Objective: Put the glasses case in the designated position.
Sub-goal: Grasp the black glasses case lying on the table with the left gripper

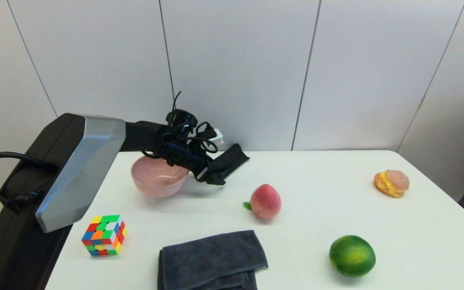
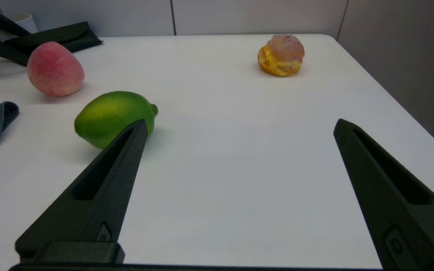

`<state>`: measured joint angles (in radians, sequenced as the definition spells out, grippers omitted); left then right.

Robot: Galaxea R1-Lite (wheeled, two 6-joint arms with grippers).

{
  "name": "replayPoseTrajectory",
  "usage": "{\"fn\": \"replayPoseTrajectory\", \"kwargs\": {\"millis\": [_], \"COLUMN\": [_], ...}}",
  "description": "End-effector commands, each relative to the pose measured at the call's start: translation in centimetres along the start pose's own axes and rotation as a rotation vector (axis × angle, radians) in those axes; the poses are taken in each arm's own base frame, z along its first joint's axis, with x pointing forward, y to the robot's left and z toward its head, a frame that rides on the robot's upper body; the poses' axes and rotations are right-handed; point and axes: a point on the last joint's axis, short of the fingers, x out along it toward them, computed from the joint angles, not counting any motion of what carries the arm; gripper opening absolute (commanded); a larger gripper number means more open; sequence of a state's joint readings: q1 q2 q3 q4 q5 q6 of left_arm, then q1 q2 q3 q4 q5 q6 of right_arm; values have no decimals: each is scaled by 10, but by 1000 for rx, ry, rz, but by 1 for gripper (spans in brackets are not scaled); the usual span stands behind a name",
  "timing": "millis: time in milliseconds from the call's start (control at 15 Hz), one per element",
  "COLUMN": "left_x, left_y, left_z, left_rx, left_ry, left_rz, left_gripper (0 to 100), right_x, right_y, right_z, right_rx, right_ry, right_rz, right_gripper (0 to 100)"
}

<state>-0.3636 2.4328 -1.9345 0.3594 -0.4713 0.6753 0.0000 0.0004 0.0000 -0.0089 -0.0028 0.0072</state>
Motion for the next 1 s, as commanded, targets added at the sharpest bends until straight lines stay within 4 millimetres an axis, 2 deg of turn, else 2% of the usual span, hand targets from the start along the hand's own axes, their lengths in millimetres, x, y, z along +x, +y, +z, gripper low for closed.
{"fn": "replayPoseTrajectory", "kwargs": {"millis": [67,1000], "left_x": [-4,8], "left_y": [0,-7], "left_z": [4,14], "left_rx": [12,31], "left_ry": [-13,-44], "left_rz": [3,-3], "left_gripper": [100,100], "right_x": [0,0], "right_y": [0,0], "right_z": [0,0], "right_rx": [-1,2], "right_ry": [1,1], "right_rz": [0,0], "right_gripper": [100,100]}}
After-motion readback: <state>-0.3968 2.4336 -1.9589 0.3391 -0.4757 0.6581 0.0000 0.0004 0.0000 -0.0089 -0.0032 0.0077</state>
